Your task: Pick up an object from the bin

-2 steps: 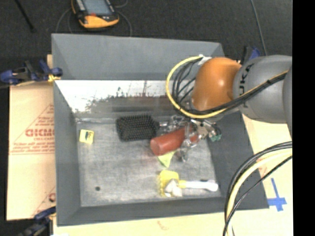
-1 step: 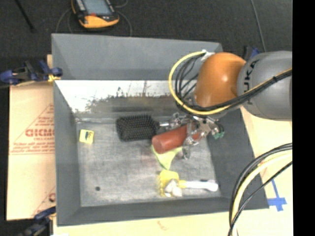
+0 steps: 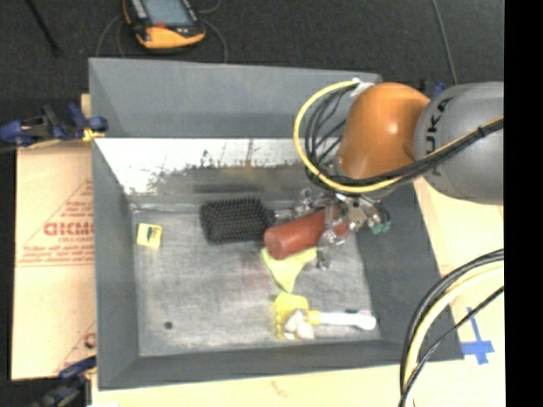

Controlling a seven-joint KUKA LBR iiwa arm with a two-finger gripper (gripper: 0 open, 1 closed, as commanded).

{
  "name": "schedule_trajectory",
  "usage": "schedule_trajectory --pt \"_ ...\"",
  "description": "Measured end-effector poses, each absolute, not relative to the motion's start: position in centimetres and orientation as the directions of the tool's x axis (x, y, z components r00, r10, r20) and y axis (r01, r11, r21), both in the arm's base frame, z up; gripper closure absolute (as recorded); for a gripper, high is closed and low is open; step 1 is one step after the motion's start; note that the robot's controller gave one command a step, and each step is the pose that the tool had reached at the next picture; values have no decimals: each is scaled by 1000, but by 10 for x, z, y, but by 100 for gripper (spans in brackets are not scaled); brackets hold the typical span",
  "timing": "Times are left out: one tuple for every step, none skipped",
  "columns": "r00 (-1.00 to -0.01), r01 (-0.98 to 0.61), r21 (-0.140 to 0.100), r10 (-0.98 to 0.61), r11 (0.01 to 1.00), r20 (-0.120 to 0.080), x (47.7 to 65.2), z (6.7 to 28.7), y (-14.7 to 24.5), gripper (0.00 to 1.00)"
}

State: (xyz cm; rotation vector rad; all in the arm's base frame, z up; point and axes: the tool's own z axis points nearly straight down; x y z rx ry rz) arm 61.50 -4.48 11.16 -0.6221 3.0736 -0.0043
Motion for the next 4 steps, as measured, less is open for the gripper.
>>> schedule_trajectory --pt "-922 -388 -5 -388 922 -8 616 119 -45 100" --pt "-922 -387 -3 -387 922 -3 615 126 -45 100" --pt "-923 -385 -2 -385 923 -3 615 139 -45 100" --pt "-923 -384 -3 -384 923 -5 616 148 -45 100"
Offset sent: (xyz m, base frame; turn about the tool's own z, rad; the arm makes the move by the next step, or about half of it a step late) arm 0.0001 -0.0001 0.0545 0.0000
